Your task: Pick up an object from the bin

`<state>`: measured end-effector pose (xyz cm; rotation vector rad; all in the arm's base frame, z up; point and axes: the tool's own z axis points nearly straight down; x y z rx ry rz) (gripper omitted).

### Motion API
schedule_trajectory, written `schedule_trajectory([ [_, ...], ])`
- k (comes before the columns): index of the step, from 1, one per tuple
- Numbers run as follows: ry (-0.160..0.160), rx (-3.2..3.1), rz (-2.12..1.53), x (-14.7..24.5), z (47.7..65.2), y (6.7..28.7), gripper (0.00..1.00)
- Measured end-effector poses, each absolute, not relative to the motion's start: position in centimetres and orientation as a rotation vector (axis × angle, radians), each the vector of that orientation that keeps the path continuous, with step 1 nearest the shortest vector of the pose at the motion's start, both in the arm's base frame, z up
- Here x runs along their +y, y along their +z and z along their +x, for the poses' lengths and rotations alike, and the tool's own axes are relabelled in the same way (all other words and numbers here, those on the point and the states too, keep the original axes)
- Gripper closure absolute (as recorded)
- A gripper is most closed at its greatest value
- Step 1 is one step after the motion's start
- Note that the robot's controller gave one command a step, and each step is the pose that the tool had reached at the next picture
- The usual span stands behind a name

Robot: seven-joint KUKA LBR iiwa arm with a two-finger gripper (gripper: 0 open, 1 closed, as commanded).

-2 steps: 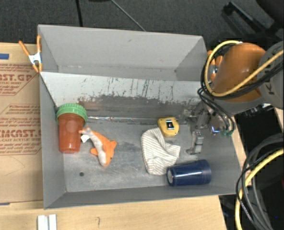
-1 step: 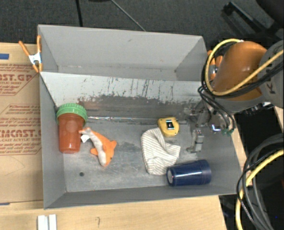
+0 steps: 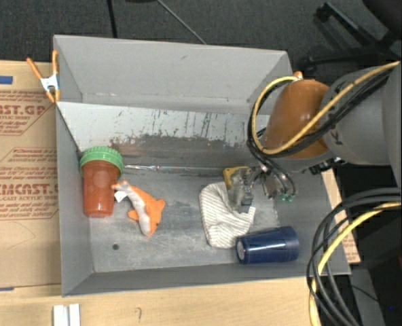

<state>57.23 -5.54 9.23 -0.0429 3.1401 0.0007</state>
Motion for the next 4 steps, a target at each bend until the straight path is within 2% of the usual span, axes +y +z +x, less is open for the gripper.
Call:
schedule_trajectory([
  [1, 0.002, 3.146, -0.044, -5.49, 57.11, 9.19, 0.0],
  [2, -0.001, 3.14, -0.043, -5.56, 57.23, 9.24, 1.0],
  [3, 0.002, 3.144, -0.044, -5.5, 57.14, 9.2, 0.0],
  [4, 0.002, 3.143, -0.044, -5.47, 57.19, 9.22, 0.0],
])
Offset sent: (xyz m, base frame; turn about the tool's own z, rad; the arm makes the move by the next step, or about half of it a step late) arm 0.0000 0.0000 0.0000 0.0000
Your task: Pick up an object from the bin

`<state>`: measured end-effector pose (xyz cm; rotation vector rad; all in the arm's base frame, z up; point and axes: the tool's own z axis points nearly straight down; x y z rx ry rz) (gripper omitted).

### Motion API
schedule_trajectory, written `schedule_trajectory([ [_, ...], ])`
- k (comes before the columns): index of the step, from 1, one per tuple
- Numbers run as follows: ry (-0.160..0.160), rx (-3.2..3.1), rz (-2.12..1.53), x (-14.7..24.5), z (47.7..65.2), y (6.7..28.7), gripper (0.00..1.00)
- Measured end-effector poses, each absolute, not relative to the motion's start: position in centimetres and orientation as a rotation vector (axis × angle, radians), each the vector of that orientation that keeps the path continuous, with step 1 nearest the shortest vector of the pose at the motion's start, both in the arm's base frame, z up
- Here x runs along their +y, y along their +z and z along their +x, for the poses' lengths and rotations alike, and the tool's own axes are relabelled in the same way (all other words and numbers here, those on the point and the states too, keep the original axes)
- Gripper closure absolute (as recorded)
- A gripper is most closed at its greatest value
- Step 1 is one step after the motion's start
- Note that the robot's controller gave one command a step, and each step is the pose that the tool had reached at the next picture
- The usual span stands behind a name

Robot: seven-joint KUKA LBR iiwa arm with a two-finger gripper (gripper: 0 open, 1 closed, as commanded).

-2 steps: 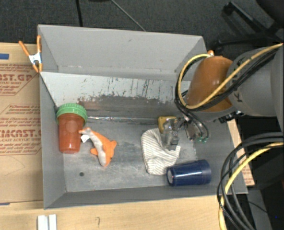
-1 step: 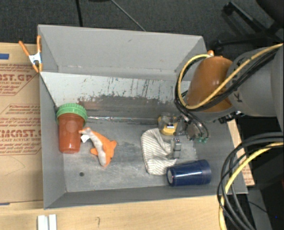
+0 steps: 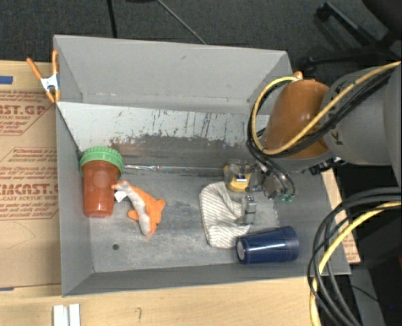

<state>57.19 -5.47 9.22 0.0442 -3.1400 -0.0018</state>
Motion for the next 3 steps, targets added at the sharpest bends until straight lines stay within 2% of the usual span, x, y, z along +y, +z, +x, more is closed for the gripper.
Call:
schedule_trajectory([
  [1, -0.002, -3.143, 0.011, -3.6, 55.5, 7.0, 1.0],
  [2, -0.002, -3.143, 0.011, -3.6, 55.5, 7.0, 1.0],
  [3, -0.001, -3.145, -0.032, -2.4, 55.5, 20.6, 1.0],
])
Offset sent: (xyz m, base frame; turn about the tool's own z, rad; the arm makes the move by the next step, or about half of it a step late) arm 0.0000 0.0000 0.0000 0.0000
